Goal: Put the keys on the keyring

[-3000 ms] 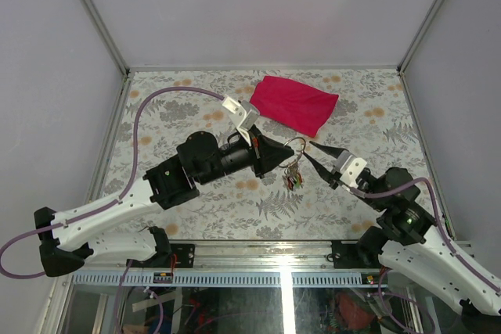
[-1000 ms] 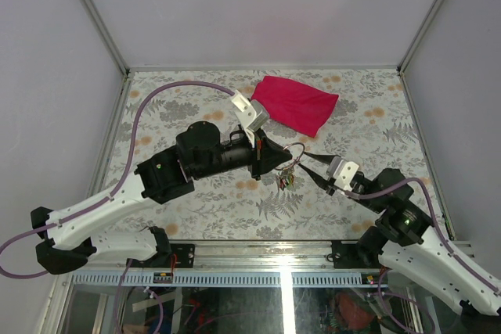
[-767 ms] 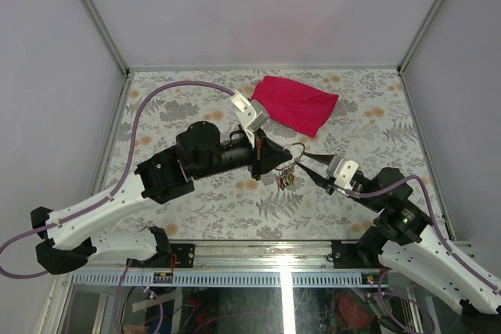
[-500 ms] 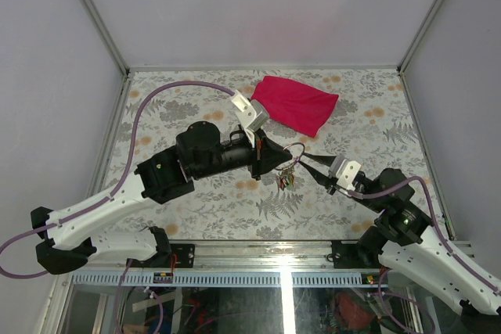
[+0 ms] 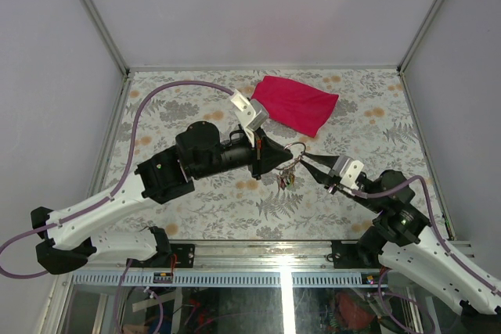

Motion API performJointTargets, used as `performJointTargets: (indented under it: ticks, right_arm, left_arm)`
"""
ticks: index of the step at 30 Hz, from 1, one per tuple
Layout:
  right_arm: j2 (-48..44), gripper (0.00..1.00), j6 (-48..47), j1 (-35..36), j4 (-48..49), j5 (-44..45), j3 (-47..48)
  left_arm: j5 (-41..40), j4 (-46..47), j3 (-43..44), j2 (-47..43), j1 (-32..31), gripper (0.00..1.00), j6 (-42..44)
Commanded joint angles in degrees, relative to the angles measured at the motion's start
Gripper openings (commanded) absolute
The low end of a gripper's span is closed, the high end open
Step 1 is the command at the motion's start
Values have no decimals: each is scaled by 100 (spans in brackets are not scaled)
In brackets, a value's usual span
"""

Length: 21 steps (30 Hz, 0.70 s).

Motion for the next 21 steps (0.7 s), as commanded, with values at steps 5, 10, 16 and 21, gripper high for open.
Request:
performJointTargets:
  ticks: [5, 10, 16, 21]
  right_arm:
    - [33, 30, 213, 10, 825, 243, -116]
    - [60, 31, 239, 10, 1019, 281, -145]
    - [2, 13, 226, 10, 981, 313, -131]
    - [-120, 5, 204, 9, 863, 423, -127]
  left_arm:
    - [58, 971, -132, -72, 2, 0, -314]
    - [60, 1061, -139, -45, 6, 0, -361]
    - [-74, 1019, -142, -53, 5, 0, -355]
    - [-339, 1021, -197, -145, 6, 0, -373]
